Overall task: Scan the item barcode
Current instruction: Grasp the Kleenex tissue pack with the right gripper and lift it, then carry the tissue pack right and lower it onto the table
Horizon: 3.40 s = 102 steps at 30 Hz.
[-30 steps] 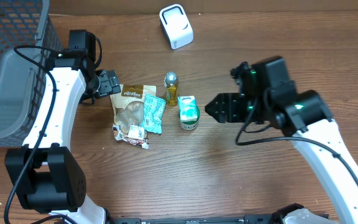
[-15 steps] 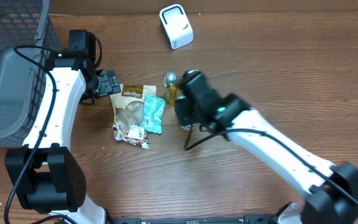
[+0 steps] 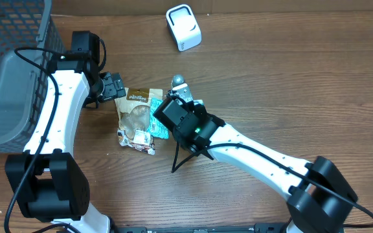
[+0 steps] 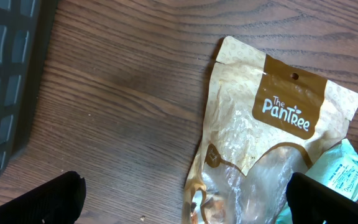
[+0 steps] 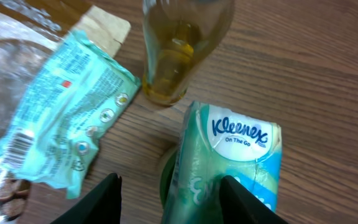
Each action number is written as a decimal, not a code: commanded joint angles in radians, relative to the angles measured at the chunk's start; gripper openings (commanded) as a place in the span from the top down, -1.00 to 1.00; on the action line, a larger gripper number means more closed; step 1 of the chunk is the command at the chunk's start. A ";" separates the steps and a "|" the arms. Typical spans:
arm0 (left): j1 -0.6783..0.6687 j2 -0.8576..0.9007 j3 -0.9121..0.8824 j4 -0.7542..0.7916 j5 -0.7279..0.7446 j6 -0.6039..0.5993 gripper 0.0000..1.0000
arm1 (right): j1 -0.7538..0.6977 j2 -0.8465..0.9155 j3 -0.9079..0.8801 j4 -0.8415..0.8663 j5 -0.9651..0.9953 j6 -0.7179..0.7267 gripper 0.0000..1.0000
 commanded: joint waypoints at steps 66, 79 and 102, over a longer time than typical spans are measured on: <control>-0.001 -0.019 0.015 0.002 -0.005 0.001 -1.00 | -0.970 -0.273 -0.288 0.058 -1.190 -0.244 0.93; 0.000 -0.019 0.015 0.002 -0.005 0.001 -1.00 | -0.986 -0.267 -0.639 0.602 -1.225 -0.091 0.93; 0.000 -0.019 0.015 0.002 -0.005 0.001 -1.00 | -0.986 -0.139 -0.658 0.683 -1.162 -0.073 0.92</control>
